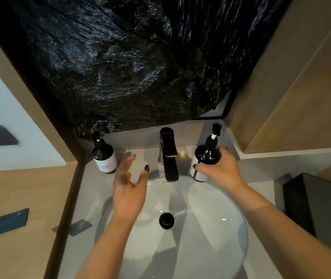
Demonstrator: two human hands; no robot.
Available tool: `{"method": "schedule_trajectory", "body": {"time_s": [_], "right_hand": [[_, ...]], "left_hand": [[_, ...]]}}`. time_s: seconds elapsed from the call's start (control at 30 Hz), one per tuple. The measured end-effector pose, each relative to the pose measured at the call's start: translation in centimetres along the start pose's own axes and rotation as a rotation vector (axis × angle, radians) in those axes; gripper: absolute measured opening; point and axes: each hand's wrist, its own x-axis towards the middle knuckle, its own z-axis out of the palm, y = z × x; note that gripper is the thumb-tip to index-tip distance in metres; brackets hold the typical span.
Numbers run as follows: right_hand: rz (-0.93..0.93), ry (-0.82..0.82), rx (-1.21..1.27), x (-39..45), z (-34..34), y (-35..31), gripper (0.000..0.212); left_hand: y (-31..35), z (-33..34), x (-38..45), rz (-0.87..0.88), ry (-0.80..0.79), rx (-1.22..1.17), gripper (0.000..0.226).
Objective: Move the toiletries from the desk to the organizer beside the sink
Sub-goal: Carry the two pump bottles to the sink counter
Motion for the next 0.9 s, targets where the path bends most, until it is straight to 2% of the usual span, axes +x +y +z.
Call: {"method": "schedule_trajectory", "body": {"time_s": [0.17, 0.27, 0.5, 0.63, 0.73, 0.9], "right_hand": [[0.067, -0.051, -0.106, 4.2, 1.2, 1.6, 0.063], [0.098, -0.084, -0.091, 6.2, 1.8, 2.9, 0.065], [0.115, -0.128, 0.004, 9.1, 2.1, 4.0, 0.062], [0.094, -0.148, 0.087, 9.5, 2.2, 4.2, 0.067], [0.067, -0.081, 0.132, 9.2, 2.8, 4.6, 0.075], [0.049, 0.036, 0.047, 9.3, 4.0, 5.0, 0.072]], "left_hand": [[1.8, 1.8, 0.5, 0.053, -0.143, 0.084, 0.037], [2.3, 2.6, 1.0, 0.060, -0.187, 0.100, 0.044], [2.9, 4.6, 1.6, 0.147, -0.202, 0.148, 0.045], [2.7, 5.2, 1.9, 0.136, -0.192, 0.162, 0.045], [2.8, 5.5, 1.9, 0.207, -0.191, 0.170, 0.046], [2.9, 6.1, 1.8, 0.250, -0.225, 0.213, 0.045]]}}
